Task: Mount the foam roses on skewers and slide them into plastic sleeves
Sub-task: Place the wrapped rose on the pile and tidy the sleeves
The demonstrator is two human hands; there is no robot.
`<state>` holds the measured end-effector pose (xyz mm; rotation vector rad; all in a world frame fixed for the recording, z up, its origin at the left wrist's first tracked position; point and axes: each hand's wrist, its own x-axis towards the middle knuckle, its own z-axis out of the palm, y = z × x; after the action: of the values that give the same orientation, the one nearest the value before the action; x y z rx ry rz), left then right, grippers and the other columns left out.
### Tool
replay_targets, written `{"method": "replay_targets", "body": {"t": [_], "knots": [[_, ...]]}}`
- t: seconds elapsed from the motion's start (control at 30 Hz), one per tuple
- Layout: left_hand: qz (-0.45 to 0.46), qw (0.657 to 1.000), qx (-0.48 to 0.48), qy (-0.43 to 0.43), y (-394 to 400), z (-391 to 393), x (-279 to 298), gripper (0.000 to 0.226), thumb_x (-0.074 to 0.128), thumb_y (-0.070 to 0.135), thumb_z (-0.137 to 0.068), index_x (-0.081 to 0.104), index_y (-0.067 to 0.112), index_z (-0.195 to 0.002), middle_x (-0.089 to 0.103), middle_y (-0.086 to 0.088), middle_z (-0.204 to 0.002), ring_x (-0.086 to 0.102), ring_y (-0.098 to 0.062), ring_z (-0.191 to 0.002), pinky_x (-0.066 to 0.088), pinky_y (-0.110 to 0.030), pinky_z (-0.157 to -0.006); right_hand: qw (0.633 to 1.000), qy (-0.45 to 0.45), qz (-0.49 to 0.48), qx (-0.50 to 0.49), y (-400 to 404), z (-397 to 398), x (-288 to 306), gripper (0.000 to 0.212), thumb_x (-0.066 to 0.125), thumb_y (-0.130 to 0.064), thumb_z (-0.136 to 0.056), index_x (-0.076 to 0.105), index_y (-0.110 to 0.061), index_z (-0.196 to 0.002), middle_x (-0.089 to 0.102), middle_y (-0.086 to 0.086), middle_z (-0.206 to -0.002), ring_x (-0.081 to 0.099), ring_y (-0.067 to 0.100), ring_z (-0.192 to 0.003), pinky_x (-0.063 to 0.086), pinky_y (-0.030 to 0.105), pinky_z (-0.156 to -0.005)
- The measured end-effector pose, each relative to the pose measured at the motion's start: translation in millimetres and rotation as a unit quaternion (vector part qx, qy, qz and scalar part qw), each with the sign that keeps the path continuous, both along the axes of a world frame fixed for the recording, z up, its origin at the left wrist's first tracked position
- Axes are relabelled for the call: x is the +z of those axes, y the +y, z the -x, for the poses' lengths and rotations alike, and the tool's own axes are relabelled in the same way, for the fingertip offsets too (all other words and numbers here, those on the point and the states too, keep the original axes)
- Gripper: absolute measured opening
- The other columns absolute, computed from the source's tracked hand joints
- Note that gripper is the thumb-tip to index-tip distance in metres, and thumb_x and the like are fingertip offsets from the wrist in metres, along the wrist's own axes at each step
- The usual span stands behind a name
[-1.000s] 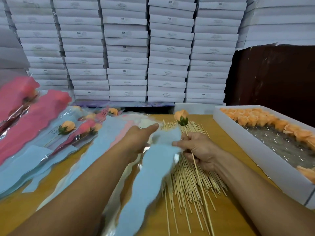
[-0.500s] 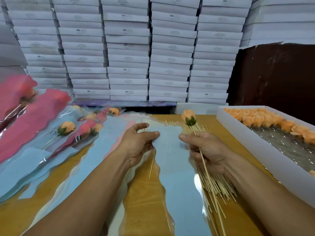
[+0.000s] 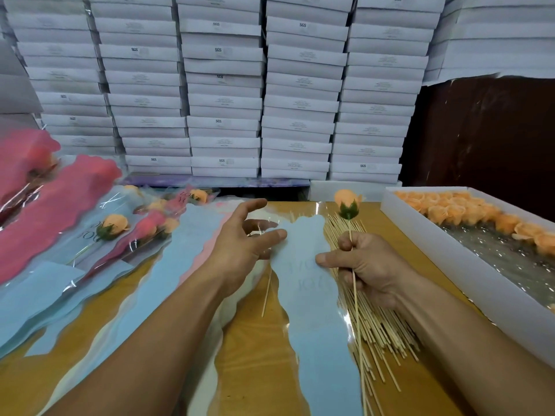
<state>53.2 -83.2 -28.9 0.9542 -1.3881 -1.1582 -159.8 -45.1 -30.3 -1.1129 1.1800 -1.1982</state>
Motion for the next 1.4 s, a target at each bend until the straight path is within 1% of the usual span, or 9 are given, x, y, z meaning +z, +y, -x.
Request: {"method": "replay_targets", "body": {"t": [0.23, 0.5, 0.67, 0.83, 0.93, 1.07, 1.2, 1.27, 1.4], "knots": [[0.033, 0.999, 0.006, 0.010, -2.5, -3.8, 0.1, 0.053, 0.079, 0.006, -0.082, 0.059, 0.023, -0.129, 0.067, -0.010, -0.103, 0.071, -0.014, -0.080, 0.057, -0.024, -0.065, 1.000, 0.029, 0.002, 0.003, 2.8, -0.9, 3.9, 0.050, 0.083, 0.005, -0.073, 0.038, -0.018, -0.074, 0.046, 0.001, -0.047, 0.040, 0.011, -0.030, 0.027, 0.020, -0.030], [0.068, 0.996, 0.013, -0.061, -4.2, -5.5, -0.6, 0.038, 0.084, 0.015, -0.078, 0.070, 0.022, -0.112, 0.069, 0.003, -0.084, 0.066, -0.014, -0.077, 0.056, -0.028, -0.062, 0.998, 0.070, -0.001, 0.004, 6.5, -3.5, 6.2, 0.053, 0.088, 0.001, -0.068, 0.040, -0.018, -0.076, 0.047, 0.000, -0.045, 0.042, 0.011, -0.030, 0.027, 0.019, -0.030], [0.095, 0.992, -0.024, -0.080, 2.6, -4.3, 2.3, 0.047, 0.080, 0.042, -0.069, 0.070, 0.032, -0.114, 0.070, 0.006, -0.103, 0.067, -0.014, -0.089, 0.057, -0.027, -0.066, 0.997, 0.071, -0.003, -0.004, 8.7, -6.9, 6.0, 0.054, 0.089, 0.001, -0.068, 0.039, -0.017, -0.078, 0.049, -0.001, -0.044, 0.043, 0.011, -0.032, 0.028, 0.019, -0.032], [0.128, 0.988, -0.024, -0.080, 6.3, -2.4, 2.0, 0.034, 0.077, 0.028, -0.082, 0.072, 0.037, -0.115, 0.065, 0.011, -0.122, 0.061, -0.010, -0.109, 0.058, -0.030, -0.075, 0.998, 0.047, -0.028, -0.014, 10.1, -10.5, 4.7, 0.054, 0.087, 0.004, -0.069, 0.039, -0.017, -0.084, 0.057, 0.002, -0.047, 0.043, 0.009, -0.034, 0.031, 0.019, -0.031], [0.143, 0.986, -0.012, -0.089, 5.3, -3.2, 1.8, 0.024, 0.076, 0.020, -0.086, 0.074, 0.033, -0.106, 0.065, 0.010, -0.121, 0.062, -0.009, -0.110, 0.057, -0.033, -0.081, 0.998, 0.045, -0.043, -0.008, 10.9, -13.1, 4.4, 0.055, 0.088, 0.004, -0.068, 0.039, -0.017, -0.084, 0.057, 0.003, -0.048, 0.043, 0.008, -0.034, 0.032, 0.019, -0.031], [0.117, 0.989, 0.002, -0.089, 4.7, -2.5, -0.6, 0.018, 0.076, 0.020, -0.085, 0.071, 0.017, -0.102, 0.068, 0.001, -0.101, 0.064, -0.016, -0.099, 0.055, -0.032, -0.081, 0.997, 0.044, -0.056, -0.002, 11.7, -14.4, 4.6, 0.056, 0.088, 0.003, -0.068, 0.039, -0.017, -0.085, 0.057, 0.003, -0.050, 0.044, 0.008, -0.034, 0.033, 0.019, -0.031], [0.082, 0.993, 0.011, -0.080, 5.2, -0.8, 0.0, 0.021, 0.078, 0.022, -0.084, 0.065, 0.007, -0.093, 0.066, -0.012, -0.091, 0.066, -0.020, -0.084, 0.055, -0.023, -0.064, 0.997, 0.034, -0.067, 0.005, 11.1, -13.9, 4.0, 0.055, 0.088, 0.001, -0.069, 0.039, -0.018, -0.085, 0.055, 0.002, -0.048, 0.043, 0.007, -0.035, 0.033, 0.019, -0.031], [0.065, 0.995, 0.018, -0.079, 4.6, -1.1, 0.8, 0.023, 0.078, 0.018, -0.084, 0.064, 0.001, -0.090, 0.067, -0.018, -0.091, 0.066, -0.020, -0.078, 0.056, -0.024, -0.063, 0.997, 0.033, -0.071, 0.009, 10.9, -14.1, 3.3, 0.055, 0.088, 0.001, -0.069, 0.039, -0.018, -0.086, 0.056, 0.002, -0.048, 0.043, 0.007, -0.035, 0.033, 0.019, -0.031], [0.022, 0.997, -0.024, -0.076, 3.4, -4.7, 2.6, 0.012, 0.072, 0.016, -0.090, 0.073, 0.004, -0.092, 0.074, -0.008, -0.093, 0.071, -0.017, -0.080, 0.058, -0.026, -0.067, 0.997, 0.031, -0.064, 0.015, 11.6, -16.4, 0.2, 0.051, 0.088, -0.005, -0.073, 0.040, -0.016, -0.088, 0.058, 0.003, -0.050, 0.043, 0.008, -0.034, 0.033, 0.019, -0.030]]}}
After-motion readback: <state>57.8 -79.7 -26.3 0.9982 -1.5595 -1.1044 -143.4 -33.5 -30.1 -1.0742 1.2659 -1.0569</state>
